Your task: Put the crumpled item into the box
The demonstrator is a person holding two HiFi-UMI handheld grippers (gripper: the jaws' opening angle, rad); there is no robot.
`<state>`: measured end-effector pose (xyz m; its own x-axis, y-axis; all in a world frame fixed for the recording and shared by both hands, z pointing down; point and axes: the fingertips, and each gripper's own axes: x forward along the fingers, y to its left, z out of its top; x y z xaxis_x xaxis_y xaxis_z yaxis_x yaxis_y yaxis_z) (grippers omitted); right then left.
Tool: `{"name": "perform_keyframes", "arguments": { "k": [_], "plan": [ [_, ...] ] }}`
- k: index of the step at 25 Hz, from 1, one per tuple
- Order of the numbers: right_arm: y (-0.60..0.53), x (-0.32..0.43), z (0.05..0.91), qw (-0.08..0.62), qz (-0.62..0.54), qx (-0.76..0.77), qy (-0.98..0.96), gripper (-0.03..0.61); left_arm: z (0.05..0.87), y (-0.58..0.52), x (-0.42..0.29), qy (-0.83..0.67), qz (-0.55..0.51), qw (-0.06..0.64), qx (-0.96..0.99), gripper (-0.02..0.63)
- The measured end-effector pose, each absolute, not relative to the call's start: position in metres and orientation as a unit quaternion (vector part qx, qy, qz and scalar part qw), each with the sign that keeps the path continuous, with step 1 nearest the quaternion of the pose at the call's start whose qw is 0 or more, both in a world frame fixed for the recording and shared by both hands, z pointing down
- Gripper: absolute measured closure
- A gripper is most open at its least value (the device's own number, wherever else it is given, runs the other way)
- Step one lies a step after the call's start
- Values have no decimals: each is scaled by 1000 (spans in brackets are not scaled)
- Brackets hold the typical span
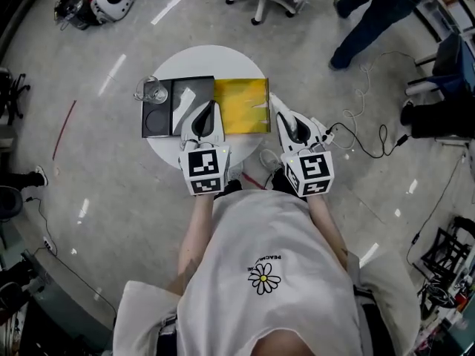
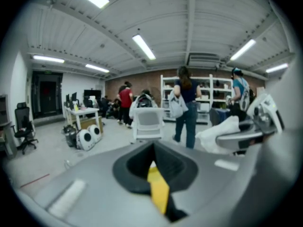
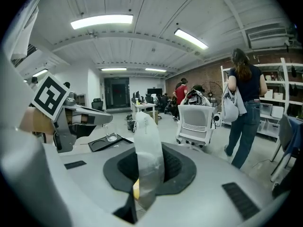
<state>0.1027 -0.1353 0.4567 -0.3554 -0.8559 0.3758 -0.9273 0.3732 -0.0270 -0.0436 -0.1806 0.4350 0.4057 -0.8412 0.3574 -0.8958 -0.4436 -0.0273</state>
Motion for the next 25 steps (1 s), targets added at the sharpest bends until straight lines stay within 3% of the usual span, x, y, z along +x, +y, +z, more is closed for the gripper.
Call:
{"name": "perform_keyframes", "arguments": {
  "k": [10, 17, 25],
  "plan": [
    [-143, 93, 468, 203, 86, 510, -831, 531, 435, -193, -47, -529, 161, 86, 829, 614],
    [-173, 62, 525, 377, -30, 385, -842, 532, 442, -192, -47, -524, 169, 92, 830, 614],
    [-199, 33, 602, 508, -118, 246, -817, 532, 458, -188, -52, -528, 182, 107, 823, 614]
  ]
}}
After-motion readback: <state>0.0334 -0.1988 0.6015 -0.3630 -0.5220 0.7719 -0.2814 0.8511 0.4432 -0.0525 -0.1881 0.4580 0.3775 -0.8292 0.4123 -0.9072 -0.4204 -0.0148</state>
